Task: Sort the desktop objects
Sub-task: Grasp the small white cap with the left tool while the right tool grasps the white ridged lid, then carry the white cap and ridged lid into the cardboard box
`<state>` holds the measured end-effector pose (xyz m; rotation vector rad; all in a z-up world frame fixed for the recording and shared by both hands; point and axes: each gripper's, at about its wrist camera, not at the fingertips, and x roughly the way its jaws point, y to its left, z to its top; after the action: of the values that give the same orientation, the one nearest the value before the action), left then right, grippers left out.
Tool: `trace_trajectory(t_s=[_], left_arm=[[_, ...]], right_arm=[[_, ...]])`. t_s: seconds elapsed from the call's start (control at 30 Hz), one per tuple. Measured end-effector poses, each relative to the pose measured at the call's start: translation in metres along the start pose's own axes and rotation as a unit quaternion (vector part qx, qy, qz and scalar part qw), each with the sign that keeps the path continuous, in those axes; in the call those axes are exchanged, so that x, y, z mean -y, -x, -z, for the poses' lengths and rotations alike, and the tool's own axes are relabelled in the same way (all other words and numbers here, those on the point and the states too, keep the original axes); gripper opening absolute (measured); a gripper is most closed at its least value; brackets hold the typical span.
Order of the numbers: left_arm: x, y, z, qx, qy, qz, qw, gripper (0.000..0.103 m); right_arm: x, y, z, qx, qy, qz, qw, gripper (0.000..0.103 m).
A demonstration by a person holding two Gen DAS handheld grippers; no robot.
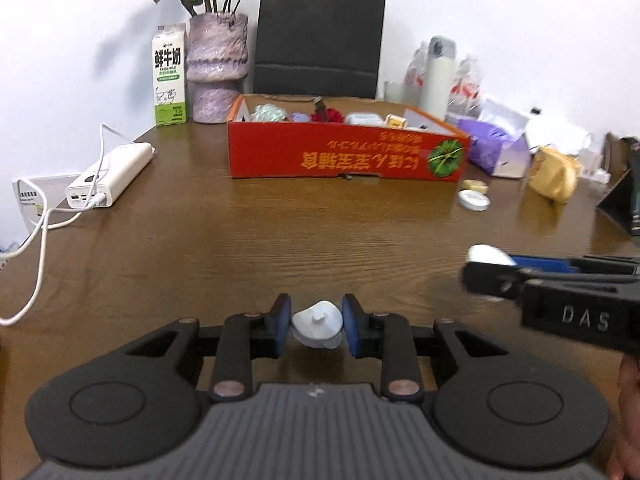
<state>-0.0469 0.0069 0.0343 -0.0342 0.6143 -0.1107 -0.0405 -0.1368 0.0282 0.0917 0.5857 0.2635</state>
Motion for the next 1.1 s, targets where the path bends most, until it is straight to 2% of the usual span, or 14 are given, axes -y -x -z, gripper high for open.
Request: trace_trajectory(t_s=[0.1,0.23,0.43,0.5,0.53,0.6,0.73,0.83,0.93,0.97,1.0,1.03,1.07,1.1], left_arm=[[-0.005,0.011,-0.005,0.015,0.014,0.013,0.9997,0.029],[-0.015,0.017,-0.039,0.063,0.016,0.008,0.9979,0.029],[-0.038,0.002,-0.127,0.104,-0.008,0.000,0.9946,0.029],[-0.040,-0.016,-0.160,0.126,-0.040,-0.020,0.9909,0.029],[-0.041,-0.030,-0.175,0.125,-0.051,-0.032,0.9904,0.029],[-0.045,-0.065,-0.202,0.104,-0.051,-0.029,0.9928,0.029],[-0.055,-0.149,-0.238,0.000,-0.005,0.022,0.9997,0.028],[-0.049,-0.198,-0.240,-0.049,-0.009,0.053,0.9973,0.029],[-0.032,-0.230,-0.232,-0.094,-0.047,0.099,0.9896,0.030],[-0.029,-0.235,-0.229,-0.095,-0.053,0.100,0.9891,0.037],[-0.024,-0.239,-0.228,-0.092,-0.059,0.086,0.9903,0.046],[-0.021,-0.242,-0.228,-0.086,-0.061,0.071,0.9919,0.061],[-0.022,-0.243,-0.229,-0.077,-0.059,0.066,0.9931,0.069],[-0.024,-0.243,-0.231,-0.068,-0.051,0.066,0.9942,0.070]], right_arm=[[-0.023,0.023,-0.005,0.021,0.028,-0.012,0.999,0.039],[-0.023,0.039,-0.034,0.059,0.029,-0.005,0.998,0.039],[0.001,0.021,-0.118,0.112,0.059,0.045,0.991,0.039],[0.013,0.001,-0.152,0.113,0.060,0.040,0.991,0.039],[0.019,-0.011,-0.166,0.112,0.055,0.036,0.992,0.039],[0.033,-0.048,-0.197,0.098,0.044,0.035,0.994,0.039],[0.055,-0.135,-0.233,0.001,0.031,0.012,0.999,0.039],[0.073,-0.197,-0.237,-0.055,0.006,0.035,0.998,0.039],[0.086,-0.238,-0.225,-0.097,-0.010,0.037,0.995,0.040],[0.088,-0.247,-0.222,-0.106,-0.007,0.034,0.994,0.048],[0.088,-0.254,-0.217,-0.115,-0.003,0.031,0.993,0.062],[0.087,-0.258,-0.216,-0.118,0.002,0.029,0.993,0.068],[0.086,-0.258,-0.215,-0.115,0.006,0.027,0.993,0.074],[0.086,-0.256,-0.217,-0.108,0.006,0.024,0.994,0.075]])
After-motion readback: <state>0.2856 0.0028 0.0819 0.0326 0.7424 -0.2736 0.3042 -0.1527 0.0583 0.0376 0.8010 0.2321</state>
